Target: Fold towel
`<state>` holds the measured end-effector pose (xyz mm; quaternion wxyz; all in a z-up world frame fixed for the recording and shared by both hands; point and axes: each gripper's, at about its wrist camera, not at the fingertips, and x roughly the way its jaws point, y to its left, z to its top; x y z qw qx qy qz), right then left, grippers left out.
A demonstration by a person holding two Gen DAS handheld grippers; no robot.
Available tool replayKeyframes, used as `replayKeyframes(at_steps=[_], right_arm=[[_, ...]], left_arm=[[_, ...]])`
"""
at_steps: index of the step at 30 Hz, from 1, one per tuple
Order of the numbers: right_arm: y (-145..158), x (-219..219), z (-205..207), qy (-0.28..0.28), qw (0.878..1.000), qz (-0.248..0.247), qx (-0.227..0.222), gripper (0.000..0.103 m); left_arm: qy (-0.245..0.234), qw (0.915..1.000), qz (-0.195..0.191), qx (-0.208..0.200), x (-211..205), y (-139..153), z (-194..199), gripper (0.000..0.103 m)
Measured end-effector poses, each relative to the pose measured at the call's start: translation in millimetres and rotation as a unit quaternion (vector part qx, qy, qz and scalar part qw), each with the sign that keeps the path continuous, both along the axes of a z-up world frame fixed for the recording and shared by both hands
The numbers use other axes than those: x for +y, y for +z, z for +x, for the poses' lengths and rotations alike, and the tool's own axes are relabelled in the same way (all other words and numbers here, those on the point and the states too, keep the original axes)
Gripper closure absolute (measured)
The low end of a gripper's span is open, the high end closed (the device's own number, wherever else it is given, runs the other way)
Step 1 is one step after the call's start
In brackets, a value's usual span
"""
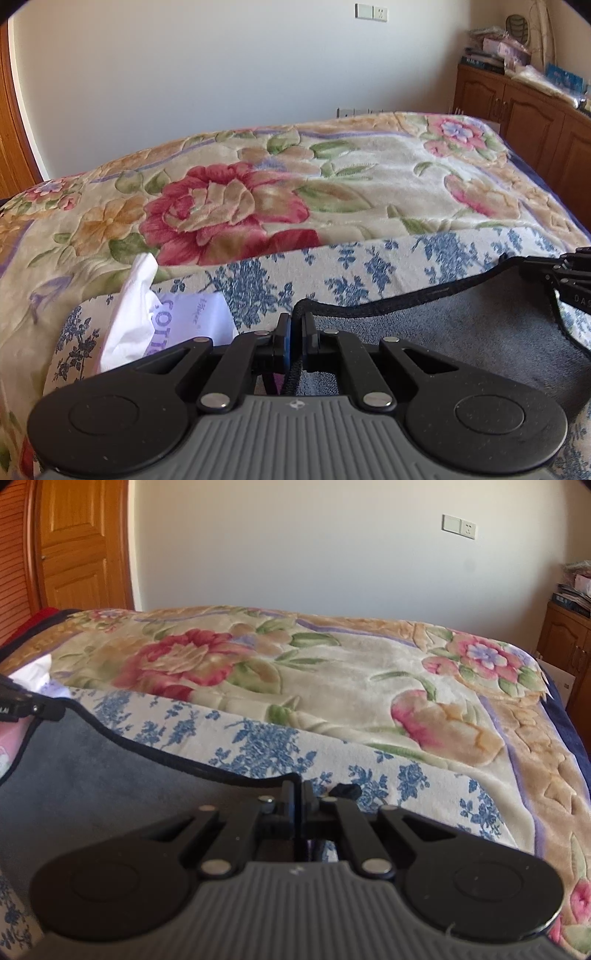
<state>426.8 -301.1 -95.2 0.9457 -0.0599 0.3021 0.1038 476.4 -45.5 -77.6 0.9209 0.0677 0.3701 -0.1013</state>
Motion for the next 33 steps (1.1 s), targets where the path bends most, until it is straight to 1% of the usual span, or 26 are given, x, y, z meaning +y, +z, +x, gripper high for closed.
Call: replayKeyframes(at_steps=[1, 2, 3, 4, 5, 6, 8, 10, 12, 13, 14, 15, 16, 18, 19, 22, 27, 33], right_arm=[[-1.1, -0.4, 0.3, -0.001, 1.000, 0.001, 0.001, 0.097], [-2.0, 0.0, 0.0, -0.003, 1.000, 0.000, 0.001, 0.089], [-2.4, 1.3, -0.7, -0.001, 1.000, -0.005, 0.001, 0.072], [-2.6, 3.0, -2.4, 0.002, 1.000, -0.012, -0.003, 0.061], [-2.5, 4.5, -4.3, 0.004, 1.000, -0.015, -0.008, 0.042], [-1.7, 4.5, -6.5, 0.005, 1.000, -0.011, -0.013, 0.039], [0.7, 3.0, -8.5, 0.007, 1.000, 0.004, -0.012, 0.038], [2.9, 2.7, -10.9, 0.004, 1.000, 0.012, -0.013, 0.035], [5.2, 4.1, -15.1, 0.004, 1.000, 0.011, -0.017, 0.032], [6.5, 4.7, -17.6, 0.004, 1.000, 0.011, -0.018, 0.031], [8.4, 4.7, -20.3, 0.003, 1.000, 0.012, -0.019, 0.029], [10.3, 4.6, -23.2, 0.002, 1.000, 0.014, -0.020, 0.022], [12.6, 4.5, -26.3, 0.002, 1.000, 0.016, -0.022, 0.018], [17.7, 4.6, -33.9, 0.006, 0.999, 0.019, -0.031, 0.003], [20.7, 4.7, -38.3, 0.008, 0.999, 0.020, -0.036, 0.000], [28.5, 4.2, -47.7, 0.009, 0.999, 0.030, -0.037, 0.000], [41.2, 10.0, -65.1, 0.014, 0.999, 0.028, -0.037, 0.000], [58.0, 11.5, -85.7, 0.005, 0.999, 0.039, -0.038, 0.000]], left_arm=[[0.001, 1.0000, -0.002, 0.002, 0.1, -1.5, -0.1, 0.095], [0.001, 1.0000, -0.005, 0.003, 0.6, -2.9, -0.4, 0.085], [0.000, 0.9999, -0.010, 0.004, 1.0, -3.7, -1.1, 0.062], [-0.001, 0.9999, -0.017, 0.000, 1.5, -3.9, -2.3, 0.049], [0.002, 0.9997, -0.022, -0.007, 2.3, -3.1, -4.5, 0.030], [0.010, 0.9995, -0.024, -0.015, 3.3, -2.0, -6.5, 0.026], [0.021, 0.9992, -0.031, -0.017, 4.2, 0.4, -7.9, 0.026], [0.024, 0.9989, -0.037, -0.017, 4.2, 2.8, -9.7, 0.024], [0.029, 0.9986, -0.035, -0.027, 3.5, 6.6, -14.1, 0.016], [0.032, 0.9984, -0.034, -0.032, 3.4, 8.8, -16.1, 0.015], [0.036, 0.9982, -0.033, -0.035, 3.3, 11.1, -17.7, 0.012], [0.039, 0.9980, -0.033, -0.037, 3.4, 13.4, -19.0, 0.010], [0.044, 0.9978, -0.032, -0.038, 4.0, 15.7, -19.7, 0.009], [0.053, 0.9973, -0.029, -0.042, 3.9, 20.8, -23.4, 0.006], [0.055, 0.9972, -0.027, -0.043, 3.7, 23.6, -25.7, 0.005], [0.051, 0.9972, -0.022, -0.051, 1.8, 31.9, -34.2, 0.001], [0.039, 0.9978, -0.023, -0.049, -3.5, 45.4, -49.3, 0.001], [0.029, 0.9979, -0.018, -0.055, -13.1, 61.9, -72.4, 0.001]])
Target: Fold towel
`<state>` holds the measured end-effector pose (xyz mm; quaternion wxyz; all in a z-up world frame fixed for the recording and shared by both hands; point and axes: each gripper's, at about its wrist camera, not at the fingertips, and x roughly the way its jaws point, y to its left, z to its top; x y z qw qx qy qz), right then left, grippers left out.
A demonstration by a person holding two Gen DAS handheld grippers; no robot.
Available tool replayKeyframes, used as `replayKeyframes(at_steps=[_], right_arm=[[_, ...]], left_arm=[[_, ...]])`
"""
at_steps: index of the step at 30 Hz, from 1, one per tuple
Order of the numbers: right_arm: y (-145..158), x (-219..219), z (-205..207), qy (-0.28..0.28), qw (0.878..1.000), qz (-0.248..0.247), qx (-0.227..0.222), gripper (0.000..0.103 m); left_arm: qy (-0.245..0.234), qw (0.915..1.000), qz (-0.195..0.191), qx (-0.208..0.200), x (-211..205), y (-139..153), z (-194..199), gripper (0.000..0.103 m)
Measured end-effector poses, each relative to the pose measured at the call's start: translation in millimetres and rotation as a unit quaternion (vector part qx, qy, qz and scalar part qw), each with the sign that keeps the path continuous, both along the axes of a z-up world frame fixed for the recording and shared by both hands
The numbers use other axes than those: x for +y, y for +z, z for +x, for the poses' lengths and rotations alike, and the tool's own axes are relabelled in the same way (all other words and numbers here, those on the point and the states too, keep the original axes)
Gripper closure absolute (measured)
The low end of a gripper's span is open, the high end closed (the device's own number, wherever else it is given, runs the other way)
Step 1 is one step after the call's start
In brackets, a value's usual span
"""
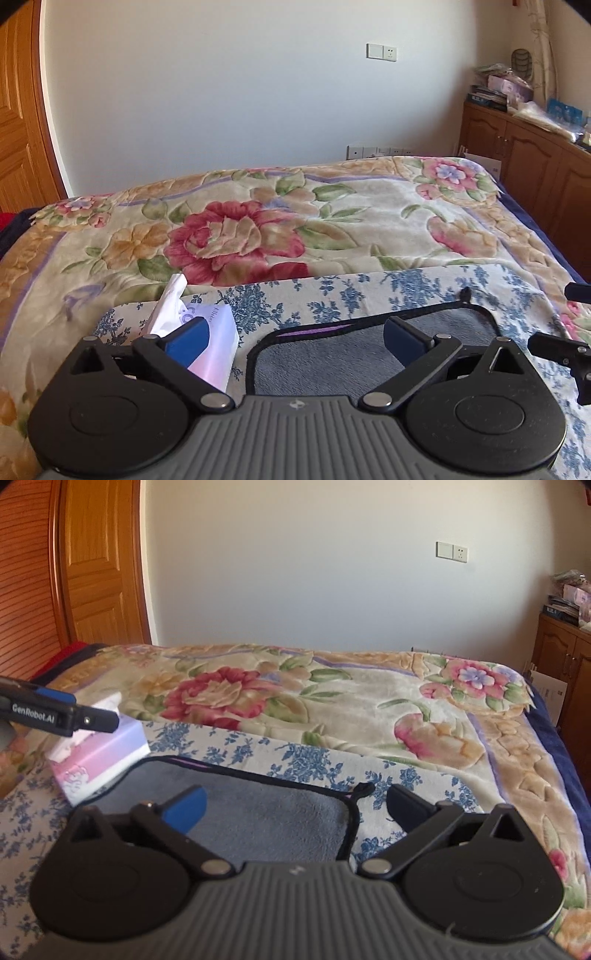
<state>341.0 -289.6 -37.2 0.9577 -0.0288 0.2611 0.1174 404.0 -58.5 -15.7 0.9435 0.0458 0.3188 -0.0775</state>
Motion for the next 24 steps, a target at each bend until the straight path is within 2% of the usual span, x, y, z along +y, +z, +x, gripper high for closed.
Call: replayKeyframes(at_steps=[8, 24], right_arm=[[9.5, -7.4, -21.1, -0.025, 1.000, 0.012, 0.001, 0.000], [33.2, -11.0, -86.0, -0.029, 0.999, 0.020, -0.011, 0.000]], left_arm=[[-0.017, 0.9998, 0.010, -0.007, -10.4, 18.2, -30.5, 0.001], [-0.045, 0.9980, 0.031, -0.033, -19.2, 52.1, -102.8, 0.001]])
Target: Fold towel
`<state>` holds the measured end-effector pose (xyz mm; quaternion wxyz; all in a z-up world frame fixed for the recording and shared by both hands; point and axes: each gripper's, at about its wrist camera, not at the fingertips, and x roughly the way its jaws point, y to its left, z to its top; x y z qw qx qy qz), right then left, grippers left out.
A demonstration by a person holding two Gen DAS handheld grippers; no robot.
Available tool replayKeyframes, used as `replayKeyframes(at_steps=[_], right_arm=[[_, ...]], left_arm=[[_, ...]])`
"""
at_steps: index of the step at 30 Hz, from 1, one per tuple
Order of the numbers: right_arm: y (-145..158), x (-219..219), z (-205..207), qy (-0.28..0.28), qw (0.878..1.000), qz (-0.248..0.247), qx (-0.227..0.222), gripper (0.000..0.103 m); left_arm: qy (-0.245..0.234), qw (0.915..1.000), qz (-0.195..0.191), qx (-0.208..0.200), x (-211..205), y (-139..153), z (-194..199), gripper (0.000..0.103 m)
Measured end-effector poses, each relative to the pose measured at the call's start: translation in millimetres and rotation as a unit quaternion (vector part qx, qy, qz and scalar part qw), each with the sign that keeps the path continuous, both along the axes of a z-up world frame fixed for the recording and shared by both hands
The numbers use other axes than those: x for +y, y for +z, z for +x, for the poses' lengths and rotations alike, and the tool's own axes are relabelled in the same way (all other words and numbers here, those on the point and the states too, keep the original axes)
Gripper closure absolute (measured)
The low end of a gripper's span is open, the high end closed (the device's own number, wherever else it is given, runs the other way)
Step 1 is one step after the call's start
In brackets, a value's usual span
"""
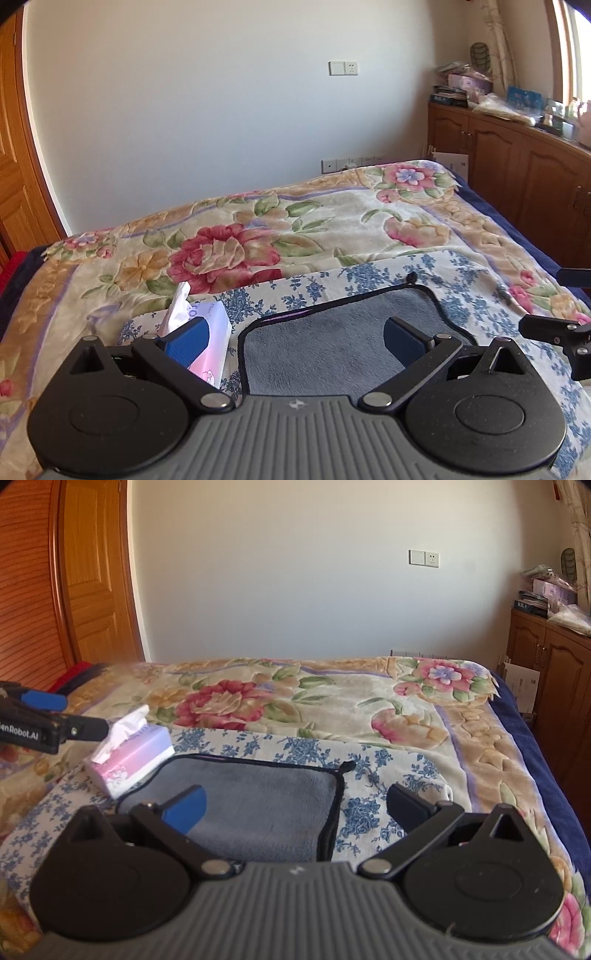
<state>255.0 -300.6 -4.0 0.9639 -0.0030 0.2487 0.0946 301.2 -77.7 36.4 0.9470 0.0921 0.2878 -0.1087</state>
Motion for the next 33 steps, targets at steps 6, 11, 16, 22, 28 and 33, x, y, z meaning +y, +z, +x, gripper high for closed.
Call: replayKeyframes(at_steps=[6, 11, 16, 22, 28, 33], right_arm=[[10.7, 0.4, -16.4, -0.002, 1.000, -0.003, -0.008, 0.000], [15.8, 0.7, -27.6, -0.003, 1.000, -0.005, -0.012, 0.000], [18.9, 2.5, -39.6, -0.003, 1.000, -0.008, -0.015, 0.000], [20.9, 2.8, -54.3, -0.008, 1.000, -0.005, -0.010, 0.000], [29.8, 6.2, -72.4, -0.007, 1.000, -0.017, -0.015, 0.000], [38.2, 10.2, -88.4, -0.006, 1.000, -0.015, -0.024, 0.000]], left_arm=[[-0.017, 0.9998, 0.003, -0.013, -3.4, 14.9, -30.1, 0.000], [-0.025, 0.9994, 0.003, -0.022, -7.3, 21.9, -51.3, 0.000], [-0.027, 0.9992, 0.009, -0.027, -9.1, 25.4, -65.3, 0.000], [-0.025, 0.9992, 0.009, -0.030, -7.3, 27.9, -82.8, 0.000], [-0.022, 0.9992, 0.006, -0.033, -1.9, 36.0, -103.2, 0.000], [-0.017, 0.9991, 0.000, -0.038, 4.5, 44.0, -120.9, 0.000]])
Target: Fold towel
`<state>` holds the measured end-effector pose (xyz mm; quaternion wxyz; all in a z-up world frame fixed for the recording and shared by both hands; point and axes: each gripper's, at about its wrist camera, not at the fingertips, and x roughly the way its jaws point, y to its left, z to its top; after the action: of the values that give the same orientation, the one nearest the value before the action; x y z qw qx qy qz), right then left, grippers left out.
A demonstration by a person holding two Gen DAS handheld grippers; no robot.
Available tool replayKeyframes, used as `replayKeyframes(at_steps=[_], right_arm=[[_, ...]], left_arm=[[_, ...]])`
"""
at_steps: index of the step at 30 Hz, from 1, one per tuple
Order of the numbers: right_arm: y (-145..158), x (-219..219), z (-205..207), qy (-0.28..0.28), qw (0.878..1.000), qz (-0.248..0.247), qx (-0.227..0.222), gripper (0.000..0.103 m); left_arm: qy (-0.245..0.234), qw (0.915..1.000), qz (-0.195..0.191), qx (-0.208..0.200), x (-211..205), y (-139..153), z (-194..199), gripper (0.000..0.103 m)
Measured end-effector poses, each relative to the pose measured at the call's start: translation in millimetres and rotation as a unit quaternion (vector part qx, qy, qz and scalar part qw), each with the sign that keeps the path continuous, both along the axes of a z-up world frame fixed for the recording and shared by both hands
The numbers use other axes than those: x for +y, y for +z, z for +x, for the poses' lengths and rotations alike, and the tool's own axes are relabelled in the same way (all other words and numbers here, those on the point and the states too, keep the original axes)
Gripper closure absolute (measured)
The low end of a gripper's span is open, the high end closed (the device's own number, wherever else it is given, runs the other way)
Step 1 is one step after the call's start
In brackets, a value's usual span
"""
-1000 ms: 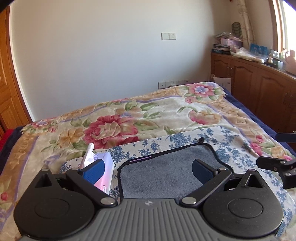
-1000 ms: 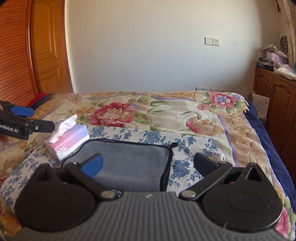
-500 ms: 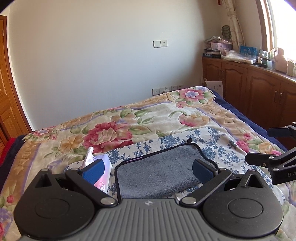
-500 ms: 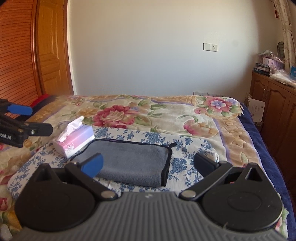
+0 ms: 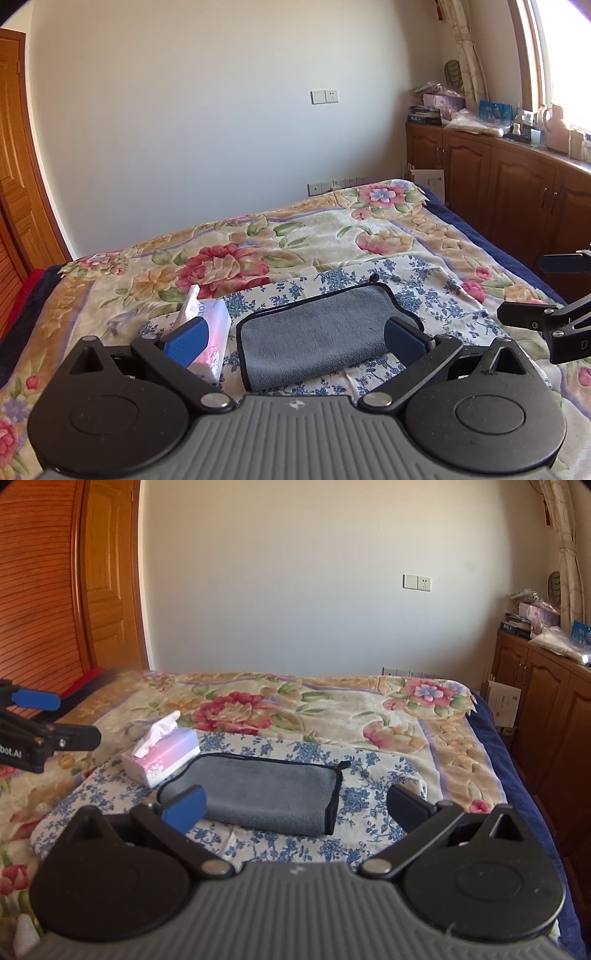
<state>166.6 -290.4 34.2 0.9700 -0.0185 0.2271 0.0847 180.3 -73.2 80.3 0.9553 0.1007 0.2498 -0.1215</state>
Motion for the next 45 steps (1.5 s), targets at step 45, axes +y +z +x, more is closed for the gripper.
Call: replayKeyframes(at_steps=[45], right_arm=[[-41.1, 12.0, -88.0, -0.027, 0.999, 0.024, 0.000, 0.000]], left_arm=[[0.059, 0.9980, -0.015, -0.016, 60.4, -52.4, -108.3, 0.000]])
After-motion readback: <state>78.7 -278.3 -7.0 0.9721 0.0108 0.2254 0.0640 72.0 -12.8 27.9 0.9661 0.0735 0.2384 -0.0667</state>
